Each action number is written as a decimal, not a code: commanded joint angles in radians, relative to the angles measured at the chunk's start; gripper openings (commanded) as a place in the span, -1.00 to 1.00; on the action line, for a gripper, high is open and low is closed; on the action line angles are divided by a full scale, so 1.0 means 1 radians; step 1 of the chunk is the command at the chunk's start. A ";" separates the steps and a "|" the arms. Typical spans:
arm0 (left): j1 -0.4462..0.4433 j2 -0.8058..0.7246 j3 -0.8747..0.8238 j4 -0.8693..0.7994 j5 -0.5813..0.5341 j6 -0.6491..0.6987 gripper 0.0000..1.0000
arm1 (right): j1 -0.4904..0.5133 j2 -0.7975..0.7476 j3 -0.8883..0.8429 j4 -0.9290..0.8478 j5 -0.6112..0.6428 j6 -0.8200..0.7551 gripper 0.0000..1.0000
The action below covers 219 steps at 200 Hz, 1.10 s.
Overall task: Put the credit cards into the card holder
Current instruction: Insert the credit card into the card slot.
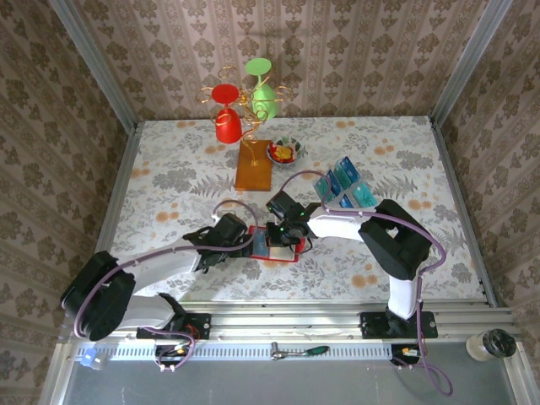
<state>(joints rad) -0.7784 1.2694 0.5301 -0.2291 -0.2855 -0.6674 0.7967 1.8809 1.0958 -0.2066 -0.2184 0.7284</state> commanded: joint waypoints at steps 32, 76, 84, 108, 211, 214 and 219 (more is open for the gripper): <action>0.028 -0.036 -0.030 -0.023 0.013 -0.008 1.00 | 0.007 -0.012 0.020 -0.036 -0.003 -0.002 -1.00; 0.029 -0.010 -0.042 0.005 0.034 -0.006 1.00 | 0.007 -0.046 0.024 -0.052 0.006 -0.007 -1.00; 0.029 -0.003 -0.043 0.008 0.036 -0.006 1.00 | 0.007 -0.053 0.024 -0.054 0.008 -0.008 -1.00; 0.029 0.014 -0.048 0.019 0.039 -0.007 1.00 | 0.009 -0.065 0.019 -0.062 0.013 -0.011 -1.00; 0.028 0.033 -0.053 0.030 0.034 -0.006 1.00 | 0.038 -0.031 -0.009 -0.043 0.025 0.004 -1.00; 0.029 0.033 -0.053 0.030 0.034 -0.006 1.00 | 0.038 -0.029 -0.010 -0.043 0.026 0.005 -1.00; 0.029 0.033 -0.053 0.030 0.034 -0.007 1.00 | 0.039 -0.027 -0.011 -0.043 0.028 0.005 -1.00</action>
<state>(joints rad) -0.7563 1.2896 0.4911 -0.2085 -0.2558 -0.6701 0.8276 1.8412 1.0969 -0.2356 -0.2157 0.7288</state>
